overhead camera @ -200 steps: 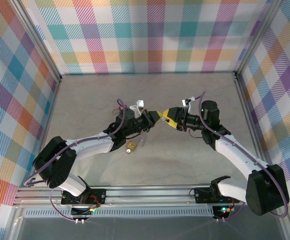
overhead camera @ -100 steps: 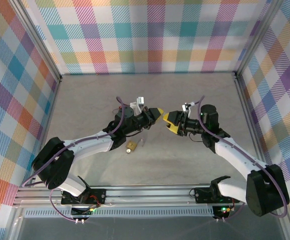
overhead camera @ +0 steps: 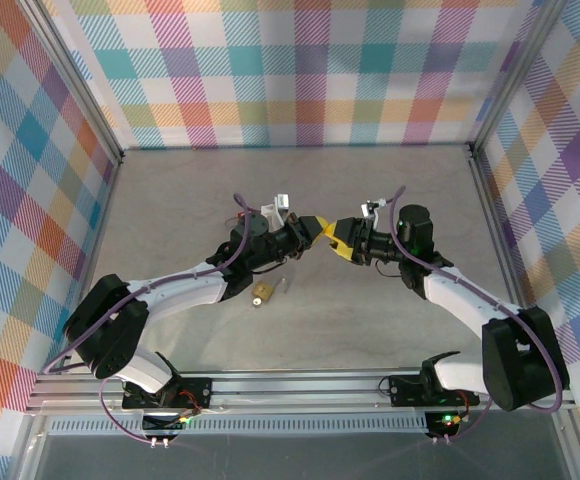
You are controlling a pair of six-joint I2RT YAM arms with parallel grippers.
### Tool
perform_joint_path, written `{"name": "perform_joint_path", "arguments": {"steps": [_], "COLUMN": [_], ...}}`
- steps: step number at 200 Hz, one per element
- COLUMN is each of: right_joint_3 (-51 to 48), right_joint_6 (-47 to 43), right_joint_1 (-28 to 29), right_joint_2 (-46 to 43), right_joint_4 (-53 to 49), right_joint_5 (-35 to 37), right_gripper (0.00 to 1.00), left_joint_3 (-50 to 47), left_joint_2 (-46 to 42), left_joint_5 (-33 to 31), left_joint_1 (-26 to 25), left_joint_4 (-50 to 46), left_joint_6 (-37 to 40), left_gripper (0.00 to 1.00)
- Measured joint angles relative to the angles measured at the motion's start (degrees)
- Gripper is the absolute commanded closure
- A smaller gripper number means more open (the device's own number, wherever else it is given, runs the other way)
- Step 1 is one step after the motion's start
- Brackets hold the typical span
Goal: Unlock with the key
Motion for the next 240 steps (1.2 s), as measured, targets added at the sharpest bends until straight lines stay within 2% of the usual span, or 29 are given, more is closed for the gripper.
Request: {"name": "perform_joint_path", "arguments": {"steps": [17,57,158,240], "right_joint_3": [0.02,0.02,0.02,0.02], "right_joint_6": [0.50,1.22,1.20,1.44], "right_joint_1": [0.00,0.00,-0.13,-0.68], "right_joint_2": [0.04,-0.35,-2.60,-3.67], "right_joint_4": [1.44,2.01,1.22,-0.81], "right_joint_5": [-0.48,-0.81,-0.79,-0.83], "right_gripper": [0.48,0.58,0.72,0.91], "left_joint_3": [0.00,0.00,0.00,0.00], "left_joint_2": [0.04,0.37,0.48,0.83], "left_joint_5": [0.02,0.09,0.66,1.29], "left_joint_1": [0.00,-0.11,-0.26,-0.28], "left_joint_4": [0.20,0.33,1.01,1.40], "left_joint_6": [0.00,-0.07,0.00,0.00], "left_gripper": [1.00,1.00,1.00,1.00]}}
